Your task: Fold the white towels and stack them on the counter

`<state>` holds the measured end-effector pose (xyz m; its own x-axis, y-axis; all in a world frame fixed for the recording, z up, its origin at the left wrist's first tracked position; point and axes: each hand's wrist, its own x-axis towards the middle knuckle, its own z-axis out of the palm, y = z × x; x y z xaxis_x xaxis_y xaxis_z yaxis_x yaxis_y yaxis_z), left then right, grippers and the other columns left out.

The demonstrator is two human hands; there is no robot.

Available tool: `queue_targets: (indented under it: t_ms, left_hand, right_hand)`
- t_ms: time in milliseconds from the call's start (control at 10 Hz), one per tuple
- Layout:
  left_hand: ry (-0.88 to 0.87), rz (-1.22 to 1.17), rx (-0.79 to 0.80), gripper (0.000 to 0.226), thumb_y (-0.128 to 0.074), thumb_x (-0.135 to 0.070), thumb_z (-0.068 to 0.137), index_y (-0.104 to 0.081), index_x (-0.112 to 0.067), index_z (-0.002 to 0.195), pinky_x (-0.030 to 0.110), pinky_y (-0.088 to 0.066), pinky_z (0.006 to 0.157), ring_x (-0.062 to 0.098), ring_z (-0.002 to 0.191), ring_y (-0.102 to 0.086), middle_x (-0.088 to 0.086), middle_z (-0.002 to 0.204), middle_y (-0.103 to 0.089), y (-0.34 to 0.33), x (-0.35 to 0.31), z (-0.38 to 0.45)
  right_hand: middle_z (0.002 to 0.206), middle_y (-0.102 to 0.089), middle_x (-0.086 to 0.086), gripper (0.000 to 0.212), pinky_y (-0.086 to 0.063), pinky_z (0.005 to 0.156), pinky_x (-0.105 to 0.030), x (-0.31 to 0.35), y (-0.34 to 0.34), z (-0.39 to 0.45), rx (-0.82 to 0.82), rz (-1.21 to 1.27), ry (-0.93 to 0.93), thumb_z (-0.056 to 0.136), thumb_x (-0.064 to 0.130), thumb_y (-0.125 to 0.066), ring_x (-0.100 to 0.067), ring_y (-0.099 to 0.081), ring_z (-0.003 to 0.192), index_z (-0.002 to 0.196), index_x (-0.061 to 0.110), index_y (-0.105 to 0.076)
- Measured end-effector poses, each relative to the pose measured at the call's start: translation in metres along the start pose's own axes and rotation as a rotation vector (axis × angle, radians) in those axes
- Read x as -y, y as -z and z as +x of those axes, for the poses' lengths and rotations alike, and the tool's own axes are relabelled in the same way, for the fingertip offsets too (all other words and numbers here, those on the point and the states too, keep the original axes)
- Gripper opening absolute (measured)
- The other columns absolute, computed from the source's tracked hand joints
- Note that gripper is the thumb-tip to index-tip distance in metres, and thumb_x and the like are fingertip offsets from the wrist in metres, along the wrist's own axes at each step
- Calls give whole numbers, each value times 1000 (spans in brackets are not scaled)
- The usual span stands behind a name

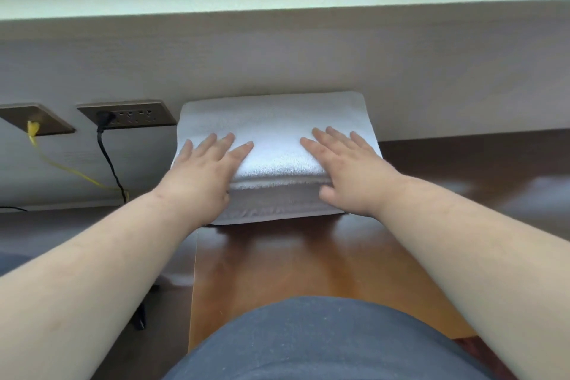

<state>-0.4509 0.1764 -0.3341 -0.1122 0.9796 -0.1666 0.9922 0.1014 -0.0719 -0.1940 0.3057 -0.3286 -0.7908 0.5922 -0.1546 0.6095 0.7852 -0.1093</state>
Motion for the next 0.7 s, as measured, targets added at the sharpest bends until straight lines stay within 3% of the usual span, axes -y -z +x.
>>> queue_targets:
  t_ms: [100,200,300,400,500,600,700]
  left_hand:
    - [15,-231,-116,76,-22,-71,84,-18,-36,152,48,-11,119,22,148,-14,-1,160,-21,18,-19,13]
    - [55,-302,-126,66,-14,-60,92,-19,-33,153,48,-11,118,25,148,-11,5,161,-16,25,-34,43]
    - [214,-241,32,61,-21,-53,96,-11,-35,153,52,-6,118,26,148,0,6,163,-3,13,-13,54]
    - [378,-295,81,65,-18,-61,93,-10,-37,153,53,-10,117,27,148,-2,8,163,-3,6,15,46]
    - [449,-336,23,66,-18,-61,95,-12,-31,154,53,-14,116,33,147,-10,14,161,-7,6,14,24]
    - [440,-343,-15,68,-22,-62,95,-10,-31,154,51,-17,116,34,146,-11,13,162,-5,0,-8,-14]
    - [495,-317,17,71,-23,-66,93,-7,-32,154,50,-19,116,32,147,-11,11,162,-5,0,-27,-46]
  right_hand:
    - [162,-23,2,74,-14,119,-41,20,15,23,-126,197,-40,86,69,-26,-19,-17,148,152,33,-27]
    - [161,-25,-2,58,-17,117,-44,36,15,53,-156,194,-85,99,50,-24,-22,-19,148,152,28,-29]
    - [164,-11,-2,65,-7,119,-52,7,9,56,15,119,-231,95,60,-21,-21,-5,151,154,32,-19]
    - [164,-11,-4,75,-11,117,-57,-31,10,44,54,135,-413,89,71,-16,-25,-10,150,153,32,-19]
    - [164,-11,-7,72,-13,118,-54,-37,11,24,-9,247,-517,94,66,-20,-27,-12,149,155,29,-14]
    - [165,-7,-6,68,-15,118,-51,-23,1,-16,-59,179,-378,97,62,-25,-25,-11,150,155,31,-11]
    - [165,-4,-4,71,-16,119,-50,-30,-2,-57,40,261,-393,96,63,-28,-22,-10,150,156,34,-4]
